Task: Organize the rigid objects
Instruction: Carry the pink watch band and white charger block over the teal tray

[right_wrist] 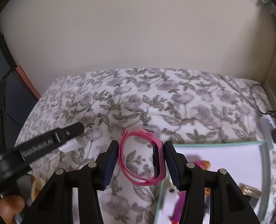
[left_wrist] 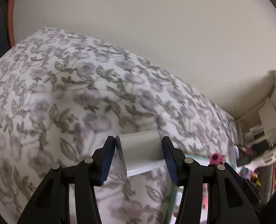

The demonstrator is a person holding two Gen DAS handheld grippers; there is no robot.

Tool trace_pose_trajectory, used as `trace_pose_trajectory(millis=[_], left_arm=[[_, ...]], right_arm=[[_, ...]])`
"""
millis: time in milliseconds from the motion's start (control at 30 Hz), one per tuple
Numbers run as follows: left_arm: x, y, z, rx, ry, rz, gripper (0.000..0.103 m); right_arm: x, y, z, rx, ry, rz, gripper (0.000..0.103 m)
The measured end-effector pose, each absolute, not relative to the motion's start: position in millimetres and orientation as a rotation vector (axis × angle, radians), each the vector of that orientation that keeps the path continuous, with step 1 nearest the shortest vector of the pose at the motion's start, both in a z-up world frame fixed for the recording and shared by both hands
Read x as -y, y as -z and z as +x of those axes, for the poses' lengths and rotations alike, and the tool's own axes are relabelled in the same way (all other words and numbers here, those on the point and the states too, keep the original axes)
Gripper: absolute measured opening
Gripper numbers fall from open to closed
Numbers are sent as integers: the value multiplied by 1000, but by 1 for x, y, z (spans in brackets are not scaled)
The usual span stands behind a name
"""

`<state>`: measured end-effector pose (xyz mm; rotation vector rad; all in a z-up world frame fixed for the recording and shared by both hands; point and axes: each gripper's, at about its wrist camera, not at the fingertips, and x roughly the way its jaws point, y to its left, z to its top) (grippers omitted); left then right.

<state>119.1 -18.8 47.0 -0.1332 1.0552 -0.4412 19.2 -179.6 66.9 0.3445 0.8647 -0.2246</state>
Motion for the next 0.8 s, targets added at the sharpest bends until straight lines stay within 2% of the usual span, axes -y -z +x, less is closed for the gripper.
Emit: trace_pose_trajectory(millis=[433, 800], left_arm=[[67, -18, 34, -1186, 612, -79, 53], [107, 23, -9, -1325, 709, -22, 53]], right_arm=[[249, -25, -80, -1014, 438, 456, 53], [267, 13, -117, -1101, 470, 547, 53]])
